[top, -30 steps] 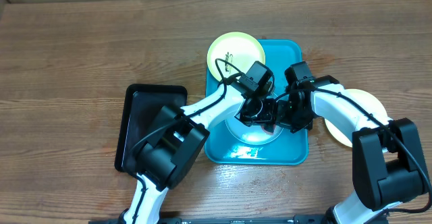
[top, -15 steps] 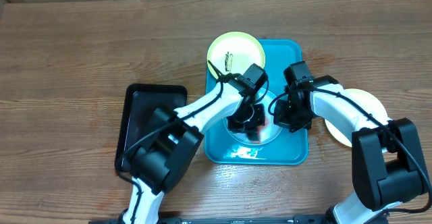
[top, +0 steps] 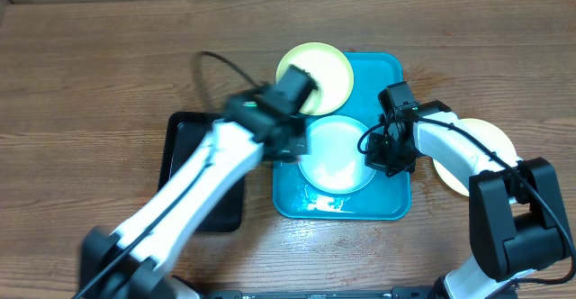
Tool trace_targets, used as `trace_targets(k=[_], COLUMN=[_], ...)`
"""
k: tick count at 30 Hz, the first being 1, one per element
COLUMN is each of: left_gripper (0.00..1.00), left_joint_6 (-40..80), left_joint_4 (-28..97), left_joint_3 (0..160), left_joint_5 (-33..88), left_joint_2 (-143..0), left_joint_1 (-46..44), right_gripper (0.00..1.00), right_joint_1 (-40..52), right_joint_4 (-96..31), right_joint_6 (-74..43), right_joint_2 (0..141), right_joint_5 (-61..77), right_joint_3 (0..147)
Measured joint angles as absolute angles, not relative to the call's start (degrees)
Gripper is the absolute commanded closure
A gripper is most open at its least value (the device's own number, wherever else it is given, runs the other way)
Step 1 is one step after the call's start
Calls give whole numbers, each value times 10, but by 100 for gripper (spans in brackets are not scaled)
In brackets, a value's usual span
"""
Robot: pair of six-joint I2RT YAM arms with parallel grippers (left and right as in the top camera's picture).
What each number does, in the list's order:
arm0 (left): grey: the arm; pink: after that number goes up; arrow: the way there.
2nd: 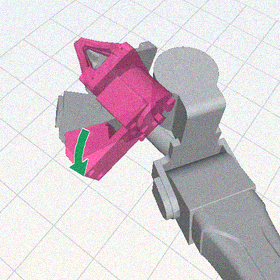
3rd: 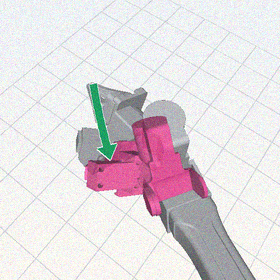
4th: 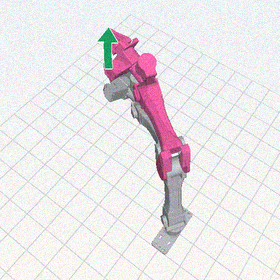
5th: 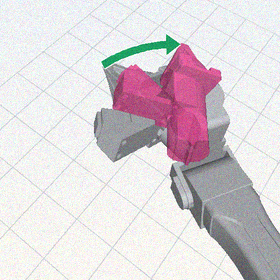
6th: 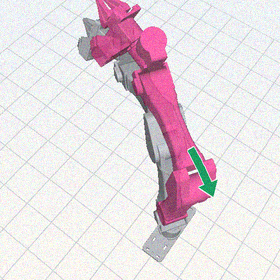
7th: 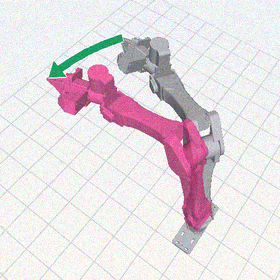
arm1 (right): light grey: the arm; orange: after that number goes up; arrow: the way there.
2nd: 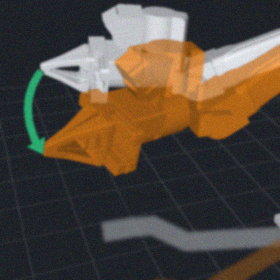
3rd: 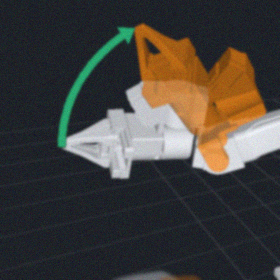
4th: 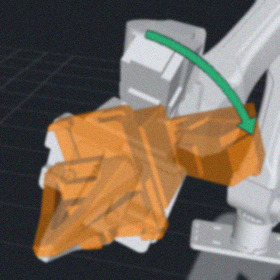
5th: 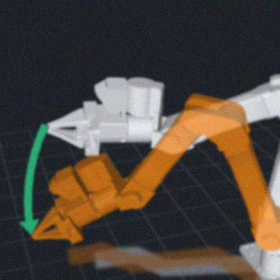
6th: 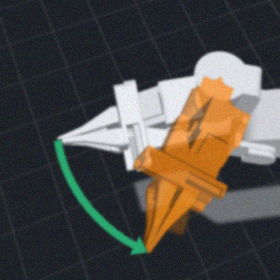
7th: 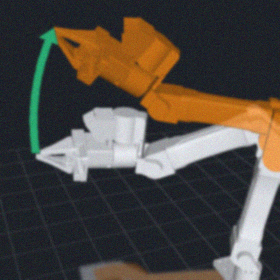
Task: Clean dirty plates on tray and stack at the side
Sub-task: 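Return the sponge to the black tray with left gripper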
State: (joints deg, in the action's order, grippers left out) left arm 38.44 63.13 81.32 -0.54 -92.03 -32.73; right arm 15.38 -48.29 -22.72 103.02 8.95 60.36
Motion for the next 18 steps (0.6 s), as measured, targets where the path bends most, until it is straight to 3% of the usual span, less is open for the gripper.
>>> trace_targets(k=[5,14,18], left_gripper=[96,96,86], left_joint_6=[353,270,255], left_joint_4=[688,549,532], left_joint_3=[807,646,623], left_joint_5=[-66,-81,-58], left_joint_2=[-890,-947,-981], left_joint_1=[-227,-123,-115], right_gripper=[96,96,96], right_joint_1=[154,154,154], right_joint_4=[-482,-482,-481], right_joint_6=[-227,-227,-227], right_joint_2=[1030,1030,1030], right_joint_5=[90,90,90], right_joint_3=[604,604,604])
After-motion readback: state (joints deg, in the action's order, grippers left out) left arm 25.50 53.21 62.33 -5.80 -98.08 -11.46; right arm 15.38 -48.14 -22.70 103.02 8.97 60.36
